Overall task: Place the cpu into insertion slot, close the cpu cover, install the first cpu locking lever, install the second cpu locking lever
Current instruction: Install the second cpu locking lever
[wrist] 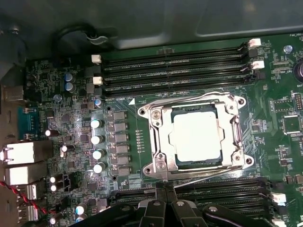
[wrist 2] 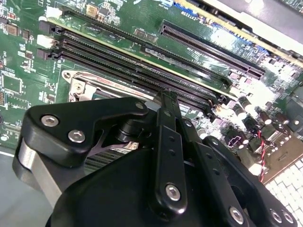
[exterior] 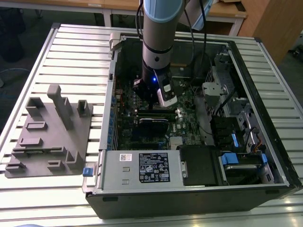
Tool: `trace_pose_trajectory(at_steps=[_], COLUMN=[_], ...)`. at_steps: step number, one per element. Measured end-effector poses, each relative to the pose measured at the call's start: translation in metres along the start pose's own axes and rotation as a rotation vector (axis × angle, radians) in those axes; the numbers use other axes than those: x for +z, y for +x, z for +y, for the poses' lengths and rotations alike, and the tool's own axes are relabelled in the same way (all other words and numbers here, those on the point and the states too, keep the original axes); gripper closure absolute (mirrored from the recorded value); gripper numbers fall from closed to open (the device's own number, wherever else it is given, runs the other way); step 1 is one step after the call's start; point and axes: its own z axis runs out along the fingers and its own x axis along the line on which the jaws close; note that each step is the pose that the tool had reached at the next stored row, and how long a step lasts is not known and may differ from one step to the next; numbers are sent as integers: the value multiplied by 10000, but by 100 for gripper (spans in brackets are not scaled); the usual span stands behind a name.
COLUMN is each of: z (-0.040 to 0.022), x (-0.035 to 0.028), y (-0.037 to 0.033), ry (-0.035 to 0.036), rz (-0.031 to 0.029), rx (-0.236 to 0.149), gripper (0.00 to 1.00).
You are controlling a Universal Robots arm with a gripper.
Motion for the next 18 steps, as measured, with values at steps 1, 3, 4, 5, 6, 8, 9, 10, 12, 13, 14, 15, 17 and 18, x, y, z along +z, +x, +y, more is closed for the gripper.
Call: trace_pose_trajectory(at_steps=[1, 3, 4, 5, 6, 8, 9, 10, 12, 13, 14, 15, 17, 18], z=[0, 0, 0, 0, -1, -5, -7, -8, -10, -11, -11, -11, -10, -11], x=[0, 1, 1, 4, 11, 27, 37, 46, 61, 63, 63, 63, 64, 64], y=[1, 2, 3, 4, 8, 29, 34, 39, 41, 42, 42, 42, 42, 43], ry=[0, -1, -2, -3, -6, -3, -4, -3, -2, -1, 0, 0, -2, -14], rz=[0, 0, -1, -1, -2, -6, -7, -8, -7, -6, -6, -6, -7, -5], rx=[0, 0, 0, 0, 1, 0, 0, 0, -1, -2, -2, -1, -1, 0], gripper=[89, 89, 89, 89, 89, 89, 89, 89, 89, 89, 89, 89, 89, 89])
